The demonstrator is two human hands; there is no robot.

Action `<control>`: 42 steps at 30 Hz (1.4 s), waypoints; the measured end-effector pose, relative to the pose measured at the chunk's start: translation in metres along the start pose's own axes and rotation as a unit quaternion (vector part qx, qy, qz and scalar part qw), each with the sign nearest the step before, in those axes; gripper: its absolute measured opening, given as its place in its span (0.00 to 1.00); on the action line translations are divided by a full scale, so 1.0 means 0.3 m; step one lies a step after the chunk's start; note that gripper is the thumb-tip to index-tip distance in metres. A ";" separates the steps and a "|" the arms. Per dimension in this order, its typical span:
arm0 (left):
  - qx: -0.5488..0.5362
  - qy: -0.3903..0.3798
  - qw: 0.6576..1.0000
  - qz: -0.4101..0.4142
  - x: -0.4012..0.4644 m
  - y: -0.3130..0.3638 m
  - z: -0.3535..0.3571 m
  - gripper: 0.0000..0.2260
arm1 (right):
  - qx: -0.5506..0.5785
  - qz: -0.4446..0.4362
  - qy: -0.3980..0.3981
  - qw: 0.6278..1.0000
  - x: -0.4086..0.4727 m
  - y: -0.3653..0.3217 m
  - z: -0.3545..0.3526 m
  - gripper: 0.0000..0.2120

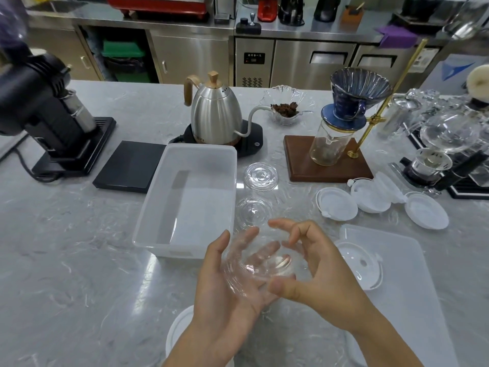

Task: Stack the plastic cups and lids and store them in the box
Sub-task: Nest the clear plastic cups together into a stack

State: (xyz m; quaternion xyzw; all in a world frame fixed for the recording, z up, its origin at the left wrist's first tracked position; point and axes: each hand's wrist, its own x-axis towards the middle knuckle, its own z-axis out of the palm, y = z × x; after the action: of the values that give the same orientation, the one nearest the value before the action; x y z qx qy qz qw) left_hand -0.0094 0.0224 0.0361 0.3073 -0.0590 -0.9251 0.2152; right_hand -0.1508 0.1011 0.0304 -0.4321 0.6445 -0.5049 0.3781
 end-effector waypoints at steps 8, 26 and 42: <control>0.024 -0.003 1.000 -0.003 -0.009 0.001 0.008 0.24 | -0.117 0.011 -0.025 0.993 -0.035 -0.076 0.039 0.35; 0.043 0.005 0.999 0.015 -0.002 0.005 -0.017 0.24 | -0.128 0.028 0.110 0.985 0.060 0.087 -0.066 0.19; 0.040 0.004 0.999 0.007 -0.015 0.012 -0.028 0.21 | -0.379 0.092 0.038 0.920 0.246 0.236 -0.114 0.34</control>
State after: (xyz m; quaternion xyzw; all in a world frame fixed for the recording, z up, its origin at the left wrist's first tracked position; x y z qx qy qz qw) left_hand 0.0002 0.0213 0.0327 0.3188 -0.0976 -0.9192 0.2095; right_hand -0.2200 0.0513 -0.0356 -0.4620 0.8386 -0.2021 0.2060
